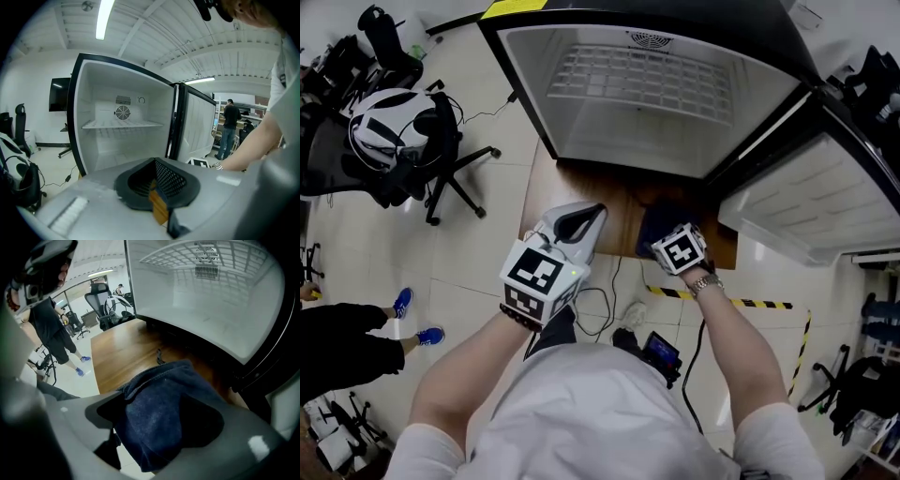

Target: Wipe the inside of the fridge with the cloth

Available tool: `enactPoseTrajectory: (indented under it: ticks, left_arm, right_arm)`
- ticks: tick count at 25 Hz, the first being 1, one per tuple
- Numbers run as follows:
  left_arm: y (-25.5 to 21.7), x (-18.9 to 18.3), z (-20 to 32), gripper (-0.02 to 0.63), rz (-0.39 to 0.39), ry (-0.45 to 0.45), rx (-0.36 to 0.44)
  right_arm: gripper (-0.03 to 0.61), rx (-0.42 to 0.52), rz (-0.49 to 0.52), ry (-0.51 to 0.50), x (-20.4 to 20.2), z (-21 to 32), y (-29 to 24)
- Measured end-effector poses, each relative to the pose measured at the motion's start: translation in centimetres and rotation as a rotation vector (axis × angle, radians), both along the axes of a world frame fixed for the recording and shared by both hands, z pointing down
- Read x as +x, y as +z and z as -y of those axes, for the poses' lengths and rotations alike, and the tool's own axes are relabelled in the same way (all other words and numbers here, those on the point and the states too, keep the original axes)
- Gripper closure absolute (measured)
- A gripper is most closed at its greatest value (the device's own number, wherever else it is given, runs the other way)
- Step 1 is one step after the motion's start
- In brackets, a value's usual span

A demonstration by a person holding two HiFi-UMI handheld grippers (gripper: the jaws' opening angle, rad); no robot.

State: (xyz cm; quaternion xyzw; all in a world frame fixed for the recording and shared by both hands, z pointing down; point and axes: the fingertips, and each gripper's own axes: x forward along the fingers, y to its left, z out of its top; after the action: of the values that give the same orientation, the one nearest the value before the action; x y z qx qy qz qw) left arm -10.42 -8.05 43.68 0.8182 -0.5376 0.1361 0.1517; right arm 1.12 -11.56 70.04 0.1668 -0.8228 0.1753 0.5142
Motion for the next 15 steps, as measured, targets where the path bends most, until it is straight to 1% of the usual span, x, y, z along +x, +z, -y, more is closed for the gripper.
enactPoseTrajectory:
  ticks: [2, 4, 5, 7, 9, 10, 13, 15]
  left_arm:
    - [-0.1, -0.6, 0.4, 0.609, -0.002, -0.003, 0.002]
    - [-0.3, -1.0, 0.6, 0.609, -0.004, -0.005, 0.006]
    - [-0.3, -1.2, 0.7, 0.609, -0.004, -0.005, 0.008]
    - [-0.4, -1.6, 0.9, 0.609, -0.003, -0.007, 0.011]
    - [-0.6, -2.1, 1.2, 0.609, -0.002, -0.011, 0.013]
    - [-0.6, -2.3, 1.3, 0.609, -0.001, -0.014, 0.014]
    - [-0.9, -3.1, 1.5, 0.609, 0.0, -0.027, 0.021]
    - [-1.3, -3.8, 1.7, 0.609, 0.005, -0.043, 0.031]
  right_arm:
    - [0.204, -0.001, 0.011, 0.005, -0.1, 0.2, -0.1]
    - [0.24, 0.01, 0.012, 0.02, 0.1, 0.6, -0.3]
    - [0.271, 0.016, 0.014, 0.029, 0.2, 0.8, -0.3]
    - [0.365, 0.028, 0.017, 0.041, 0.4, 1.3, -0.4]
    - [0.443, 0.042, 0.004, 0.048, 0.7, 1.7, -0.4]
    - [0.464, 0.043, -0.003, 0.05, 0.8, 1.7, -0.4]
    - [0.486, 0.047, 0.0, 0.051, 0.7, 1.5, -0.7]
    - [0.491, 0.074, 0.03, 0.051, -0.1, 1.7, -1.8]
